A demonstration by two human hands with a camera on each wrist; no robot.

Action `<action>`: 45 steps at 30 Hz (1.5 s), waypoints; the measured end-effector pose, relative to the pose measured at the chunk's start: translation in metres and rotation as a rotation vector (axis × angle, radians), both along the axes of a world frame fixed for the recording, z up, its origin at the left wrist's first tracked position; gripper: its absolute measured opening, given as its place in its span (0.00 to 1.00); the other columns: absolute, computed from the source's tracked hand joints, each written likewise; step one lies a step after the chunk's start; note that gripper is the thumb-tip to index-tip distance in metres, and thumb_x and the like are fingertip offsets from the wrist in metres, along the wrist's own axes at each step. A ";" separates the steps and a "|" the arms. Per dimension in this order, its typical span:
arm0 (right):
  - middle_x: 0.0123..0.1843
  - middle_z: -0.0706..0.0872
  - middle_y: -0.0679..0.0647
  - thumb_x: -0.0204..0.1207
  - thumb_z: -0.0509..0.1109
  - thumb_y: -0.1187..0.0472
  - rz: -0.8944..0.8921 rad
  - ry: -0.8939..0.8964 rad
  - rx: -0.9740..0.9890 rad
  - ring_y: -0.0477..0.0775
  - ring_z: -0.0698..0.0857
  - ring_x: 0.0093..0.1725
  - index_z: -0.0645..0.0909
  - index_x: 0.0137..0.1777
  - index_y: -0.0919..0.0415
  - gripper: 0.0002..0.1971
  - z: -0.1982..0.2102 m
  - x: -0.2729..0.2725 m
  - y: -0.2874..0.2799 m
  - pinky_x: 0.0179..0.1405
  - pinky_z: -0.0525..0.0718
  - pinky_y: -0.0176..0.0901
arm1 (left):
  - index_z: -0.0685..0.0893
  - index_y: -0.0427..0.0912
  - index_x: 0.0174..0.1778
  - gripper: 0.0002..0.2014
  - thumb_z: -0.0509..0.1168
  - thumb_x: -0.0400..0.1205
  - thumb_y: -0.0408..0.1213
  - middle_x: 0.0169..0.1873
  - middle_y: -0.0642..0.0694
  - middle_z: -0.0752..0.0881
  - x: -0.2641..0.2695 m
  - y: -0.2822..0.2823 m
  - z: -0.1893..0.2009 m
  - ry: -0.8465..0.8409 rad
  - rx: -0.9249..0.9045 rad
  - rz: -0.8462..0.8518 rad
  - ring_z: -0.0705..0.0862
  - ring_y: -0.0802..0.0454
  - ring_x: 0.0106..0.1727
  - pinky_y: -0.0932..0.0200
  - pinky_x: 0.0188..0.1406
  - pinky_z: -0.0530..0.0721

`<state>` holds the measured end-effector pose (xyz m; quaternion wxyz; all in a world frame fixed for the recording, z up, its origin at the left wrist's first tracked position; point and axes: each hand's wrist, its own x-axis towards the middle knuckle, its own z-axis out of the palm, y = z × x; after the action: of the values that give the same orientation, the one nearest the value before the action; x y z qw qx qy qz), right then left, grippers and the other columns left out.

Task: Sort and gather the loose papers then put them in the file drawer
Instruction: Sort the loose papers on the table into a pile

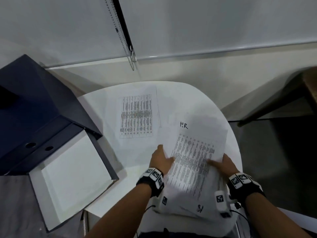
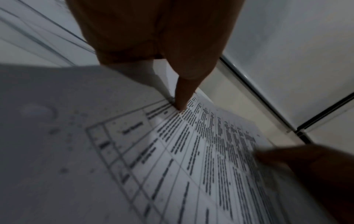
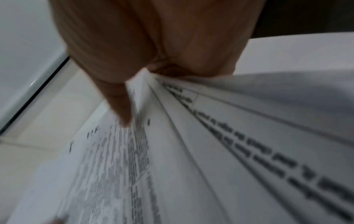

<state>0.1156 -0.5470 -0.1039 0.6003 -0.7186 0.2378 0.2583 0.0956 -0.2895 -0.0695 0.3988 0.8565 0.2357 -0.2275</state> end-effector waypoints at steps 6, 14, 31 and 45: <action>0.52 0.87 0.56 0.67 0.81 0.68 0.049 -0.045 -0.077 0.50 0.86 0.46 0.79 0.65 0.65 0.26 -0.008 -0.003 0.000 0.30 0.82 0.28 | 0.82 0.44 0.49 0.21 0.63 0.72 0.58 0.54 0.38 0.84 0.058 0.075 -0.006 -0.204 0.272 0.282 0.85 0.42 0.50 0.42 0.55 0.87; 0.50 0.90 0.56 0.67 0.80 0.71 -0.027 -0.024 0.057 0.56 0.89 0.46 0.80 0.62 0.64 0.24 -0.006 -0.007 0.001 0.31 0.89 0.39 | 0.44 0.30 0.84 0.66 0.69 0.67 0.72 0.85 0.36 0.46 0.090 0.159 -0.005 0.274 0.413 0.476 0.48 0.33 0.85 0.35 0.82 0.53; 0.52 0.90 0.55 0.45 0.90 0.45 -0.007 -0.091 0.047 0.56 0.90 0.48 0.80 0.64 0.61 0.46 -0.015 -0.009 -0.004 0.40 0.91 0.50 | 0.66 0.33 0.75 0.42 0.77 0.71 0.48 0.68 0.33 0.79 0.088 0.165 0.011 0.202 0.088 0.630 0.83 0.36 0.60 0.49 0.59 0.82; 0.56 0.90 0.56 0.42 0.88 0.39 0.004 -0.046 -0.004 0.62 0.90 0.54 0.80 0.65 0.54 0.48 -0.027 -0.009 -0.007 0.52 0.89 0.66 | 0.82 0.34 0.63 0.15 0.68 0.80 0.30 0.58 0.34 0.87 0.089 0.173 0.077 -0.284 0.305 0.372 0.86 0.35 0.58 0.51 0.53 0.83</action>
<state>0.1069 -0.5542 -0.1311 0.6037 -0.7260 0.2230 0.2424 0.1846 -0.1165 0.0073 0.3291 0.8721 0.3620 0.0101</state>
